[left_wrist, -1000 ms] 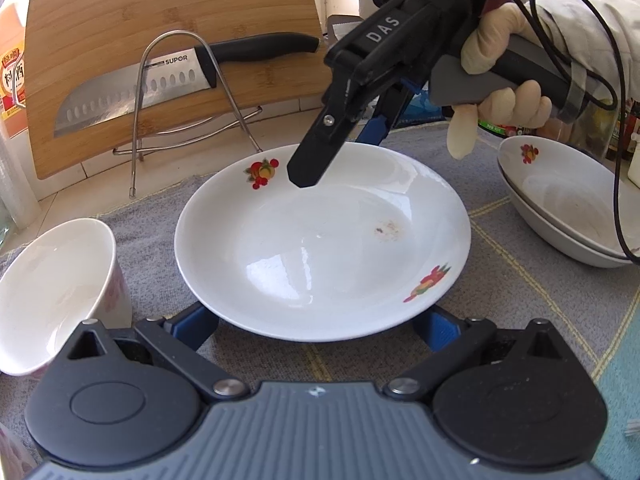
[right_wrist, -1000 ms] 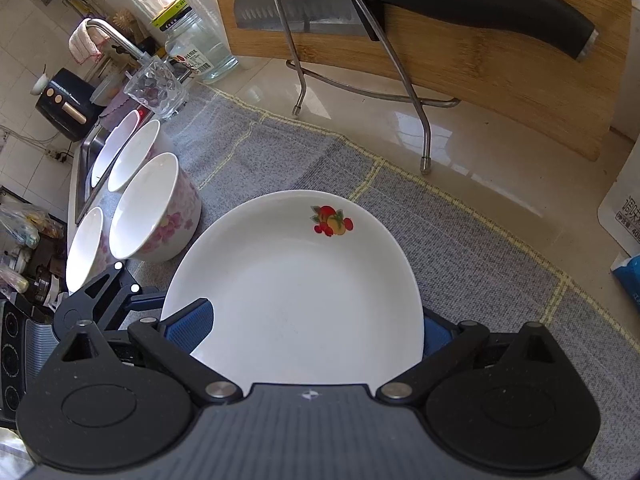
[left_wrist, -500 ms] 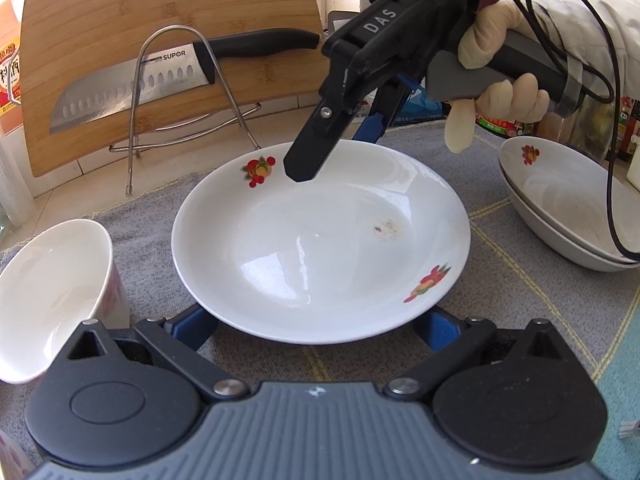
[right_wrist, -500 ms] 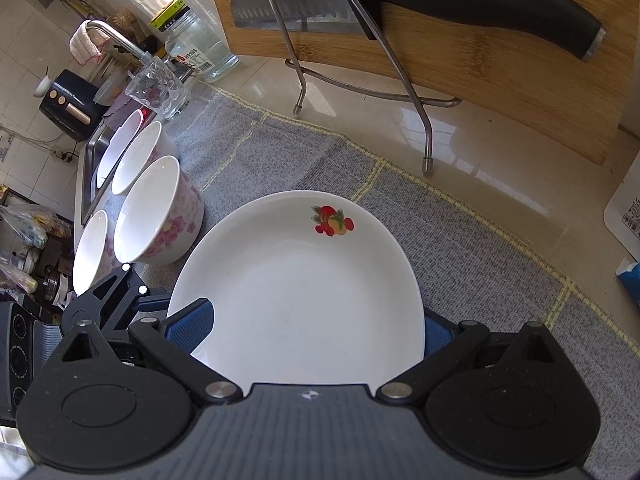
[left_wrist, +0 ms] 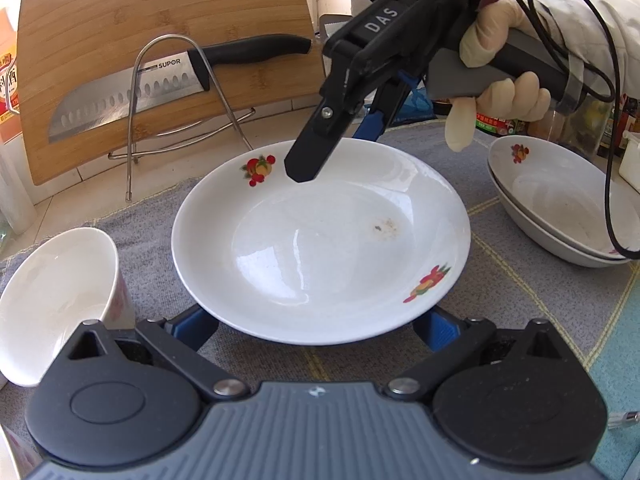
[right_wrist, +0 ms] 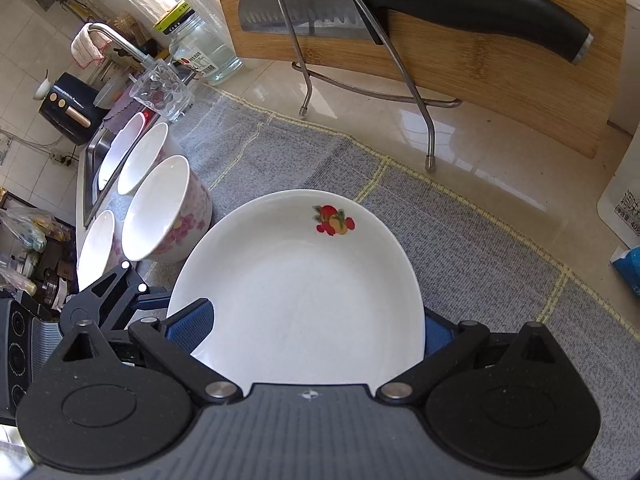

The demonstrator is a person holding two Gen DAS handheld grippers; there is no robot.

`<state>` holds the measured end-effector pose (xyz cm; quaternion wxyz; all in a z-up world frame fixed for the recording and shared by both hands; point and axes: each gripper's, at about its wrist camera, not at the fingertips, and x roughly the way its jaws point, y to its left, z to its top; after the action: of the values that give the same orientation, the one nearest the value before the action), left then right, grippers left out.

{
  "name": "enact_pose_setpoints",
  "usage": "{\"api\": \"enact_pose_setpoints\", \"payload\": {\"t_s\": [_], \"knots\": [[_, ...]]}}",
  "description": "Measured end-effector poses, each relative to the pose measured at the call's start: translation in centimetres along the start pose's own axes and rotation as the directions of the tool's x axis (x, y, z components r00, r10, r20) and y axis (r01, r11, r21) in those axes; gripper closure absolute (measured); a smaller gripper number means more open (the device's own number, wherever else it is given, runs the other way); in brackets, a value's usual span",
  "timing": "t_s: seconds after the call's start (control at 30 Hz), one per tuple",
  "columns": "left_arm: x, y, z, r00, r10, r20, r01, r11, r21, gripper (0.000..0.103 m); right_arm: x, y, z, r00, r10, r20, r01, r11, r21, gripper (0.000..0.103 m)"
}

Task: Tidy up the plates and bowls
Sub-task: 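Lift the held flower plate with the right gripper toward the plate stack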

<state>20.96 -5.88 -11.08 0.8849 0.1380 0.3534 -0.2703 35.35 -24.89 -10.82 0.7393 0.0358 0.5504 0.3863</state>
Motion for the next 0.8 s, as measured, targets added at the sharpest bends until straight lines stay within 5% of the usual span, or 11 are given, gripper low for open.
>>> {"api": "enact_pose_setpoints", "payload": {"t_s": [0.43,0.8], "knots": [[-3.1,-1.4,0.6,1.0,-0.02,0.014,0.019,0.999,0.049,0.001,-3.1,2.0,-2.3,0.998,-0.012,0.065,0.011,1.0,0.012,0.0],[-5.4,-4.9,1.9,0.994,-0.106,0.019,0.102,0.983,0.151,0.001,-7.5,2.7,-7.9,0.985,-0.076,0.155,0.062,0.994,0.091,0.0]]}}
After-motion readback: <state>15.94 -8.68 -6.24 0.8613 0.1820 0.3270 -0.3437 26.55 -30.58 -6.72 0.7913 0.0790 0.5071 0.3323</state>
